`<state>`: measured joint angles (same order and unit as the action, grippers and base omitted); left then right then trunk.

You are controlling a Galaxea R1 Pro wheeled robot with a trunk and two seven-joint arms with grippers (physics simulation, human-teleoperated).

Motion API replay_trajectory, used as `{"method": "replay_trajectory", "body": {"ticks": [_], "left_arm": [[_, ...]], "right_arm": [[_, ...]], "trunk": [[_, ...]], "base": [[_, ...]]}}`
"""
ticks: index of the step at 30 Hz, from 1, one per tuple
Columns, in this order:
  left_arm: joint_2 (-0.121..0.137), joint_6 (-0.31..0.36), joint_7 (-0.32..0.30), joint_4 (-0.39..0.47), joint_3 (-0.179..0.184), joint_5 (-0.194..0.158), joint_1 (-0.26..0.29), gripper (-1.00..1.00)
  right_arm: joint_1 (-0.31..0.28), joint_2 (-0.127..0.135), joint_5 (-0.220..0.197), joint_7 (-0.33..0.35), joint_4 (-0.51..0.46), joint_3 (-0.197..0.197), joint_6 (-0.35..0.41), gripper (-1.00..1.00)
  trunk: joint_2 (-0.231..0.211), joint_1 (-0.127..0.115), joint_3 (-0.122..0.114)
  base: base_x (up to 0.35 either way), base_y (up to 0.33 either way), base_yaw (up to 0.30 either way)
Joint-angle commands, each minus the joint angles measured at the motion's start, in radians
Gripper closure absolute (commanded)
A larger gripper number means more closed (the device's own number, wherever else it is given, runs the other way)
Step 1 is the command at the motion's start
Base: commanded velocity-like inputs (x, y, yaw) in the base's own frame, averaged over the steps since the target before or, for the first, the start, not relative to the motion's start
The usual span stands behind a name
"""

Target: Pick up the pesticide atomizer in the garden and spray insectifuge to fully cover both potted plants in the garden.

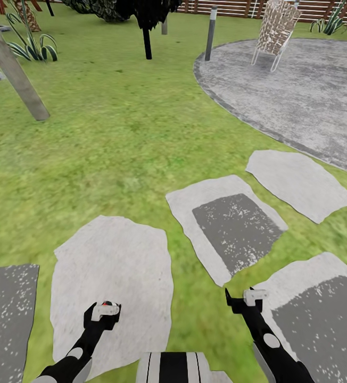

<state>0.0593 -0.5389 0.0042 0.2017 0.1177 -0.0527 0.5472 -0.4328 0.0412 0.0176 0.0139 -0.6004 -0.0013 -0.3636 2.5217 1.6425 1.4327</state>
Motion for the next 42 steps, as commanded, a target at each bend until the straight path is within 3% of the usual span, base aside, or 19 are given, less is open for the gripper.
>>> {"method": "replay_trajectory", "body": {"ticks": [1,42], "left_arm": [[0.001,-0.003,0.000,-0.001,0.007,-0.006,0.000,-1.00],[0.000,-0.003,0.000,-0.001,0.008,-0.006,0.000,-1.00]], "right_arm": [[0.000,0.000,0.002,0.001,0.001,0.000,-0.003,-1.00],[0.000,0.000,0.002,0.001,0.001,0.000,-0.003,-1.00]], "trunk": [[0.000,0.000,0.001],[0.000,0.000,0.000]], "base": [[0.003,-0.002,0.000],[-0.007,-0.009,0.007]]}}
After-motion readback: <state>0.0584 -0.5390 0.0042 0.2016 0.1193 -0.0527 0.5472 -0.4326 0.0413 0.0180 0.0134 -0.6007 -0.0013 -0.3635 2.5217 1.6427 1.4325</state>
